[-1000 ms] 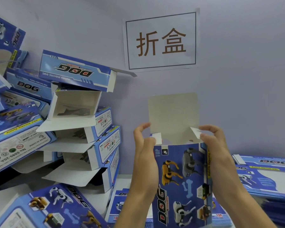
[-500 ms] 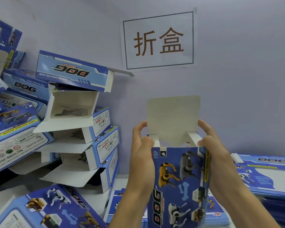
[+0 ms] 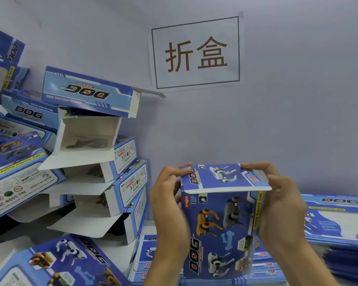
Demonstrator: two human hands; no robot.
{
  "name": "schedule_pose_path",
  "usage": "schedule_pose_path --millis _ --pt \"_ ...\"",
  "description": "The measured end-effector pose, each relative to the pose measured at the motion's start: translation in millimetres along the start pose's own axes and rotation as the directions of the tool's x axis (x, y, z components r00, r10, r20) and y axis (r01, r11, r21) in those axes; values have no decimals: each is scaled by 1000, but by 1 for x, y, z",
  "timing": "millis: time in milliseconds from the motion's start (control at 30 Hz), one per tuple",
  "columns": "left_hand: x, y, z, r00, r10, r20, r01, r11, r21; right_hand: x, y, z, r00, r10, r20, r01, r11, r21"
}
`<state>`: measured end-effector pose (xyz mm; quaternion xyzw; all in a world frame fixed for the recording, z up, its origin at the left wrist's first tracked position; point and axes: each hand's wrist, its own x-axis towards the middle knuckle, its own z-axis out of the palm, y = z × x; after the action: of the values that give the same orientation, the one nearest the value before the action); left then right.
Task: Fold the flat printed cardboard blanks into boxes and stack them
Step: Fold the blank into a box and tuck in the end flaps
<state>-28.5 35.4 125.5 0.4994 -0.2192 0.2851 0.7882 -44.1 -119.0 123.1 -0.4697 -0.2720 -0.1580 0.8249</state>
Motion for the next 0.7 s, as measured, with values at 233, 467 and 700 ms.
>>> schedule_pose_path --millis 233,467,700 --pt "2 7 4 996 90 -9 -88 992 91 13 -11 -1 987 27 157 11 970 -241" --pt "5 10 -1 997 -81 16 81 997 -4 6 -14 -10 972 123 199 -57 950 -306" --pt "7 15 -4 909 -197 368 224 974 -33 11 -18 -15 952 -216 -216 94 880 -465"
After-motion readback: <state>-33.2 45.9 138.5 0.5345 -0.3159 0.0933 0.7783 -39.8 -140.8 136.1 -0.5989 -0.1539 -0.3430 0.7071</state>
